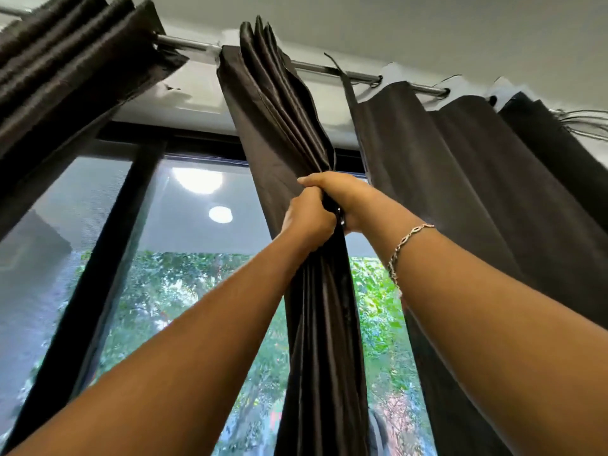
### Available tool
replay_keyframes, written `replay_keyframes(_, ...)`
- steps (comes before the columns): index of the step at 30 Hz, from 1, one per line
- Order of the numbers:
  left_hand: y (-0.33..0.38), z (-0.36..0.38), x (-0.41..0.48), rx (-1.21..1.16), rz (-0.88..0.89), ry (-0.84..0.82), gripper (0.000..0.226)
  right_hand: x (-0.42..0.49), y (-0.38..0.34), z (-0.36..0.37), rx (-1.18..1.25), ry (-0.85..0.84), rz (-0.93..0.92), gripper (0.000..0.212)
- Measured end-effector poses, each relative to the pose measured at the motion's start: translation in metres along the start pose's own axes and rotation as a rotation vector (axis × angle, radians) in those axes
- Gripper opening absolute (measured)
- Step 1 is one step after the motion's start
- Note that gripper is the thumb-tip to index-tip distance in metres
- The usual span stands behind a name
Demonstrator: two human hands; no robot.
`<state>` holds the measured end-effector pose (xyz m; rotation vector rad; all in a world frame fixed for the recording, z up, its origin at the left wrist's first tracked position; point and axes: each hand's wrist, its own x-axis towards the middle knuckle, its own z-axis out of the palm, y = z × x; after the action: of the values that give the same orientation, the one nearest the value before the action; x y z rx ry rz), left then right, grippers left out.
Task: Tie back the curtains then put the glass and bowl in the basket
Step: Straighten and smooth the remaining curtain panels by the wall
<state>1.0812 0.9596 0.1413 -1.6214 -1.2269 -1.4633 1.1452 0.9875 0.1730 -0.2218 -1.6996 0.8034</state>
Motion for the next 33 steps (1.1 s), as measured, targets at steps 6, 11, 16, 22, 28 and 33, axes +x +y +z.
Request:
replay_keyframes(6,0.002,0.024,-0.015,-0.060,0.006,-0.007,0.032,0.011,0.019,-0.019,0.074,0.033,-0.058,0.013)
replay_keyframes(11,-0.017,0.011,-0.055,-0.191,0.023,0.019,0.043,0.000,0.041,-0.003,0.045,0.025,-0.097,0.034)
replay_keyframes(16,-0.040,-0.008,-0.100,-0.242,0.000,0.029,0.058,-0.042,0.076,0.011,-0.047,-0.008,-0.147,0.051)
replay_keyframes(22,-0.054,-0.019,-0.171,-0.339,-0.115,-0.057,0.044,-0.122,0.119,0.025,-0.081,-0.028,-0.123,0.040)
replay_keyframes(28,-0.071,-0.028,-0.253,-0.424,-0.330,-0.133,0.059,-0.201,0.156,0.046,-0.133,0.032,-0.003,0.050)
replay_keyframes(33,-0.075,-0.036,-0.320,-0.509,-0.459,-0.164,0.061,-0.262,0.187,0.057,-0.092,0.009,0.149,0.044)
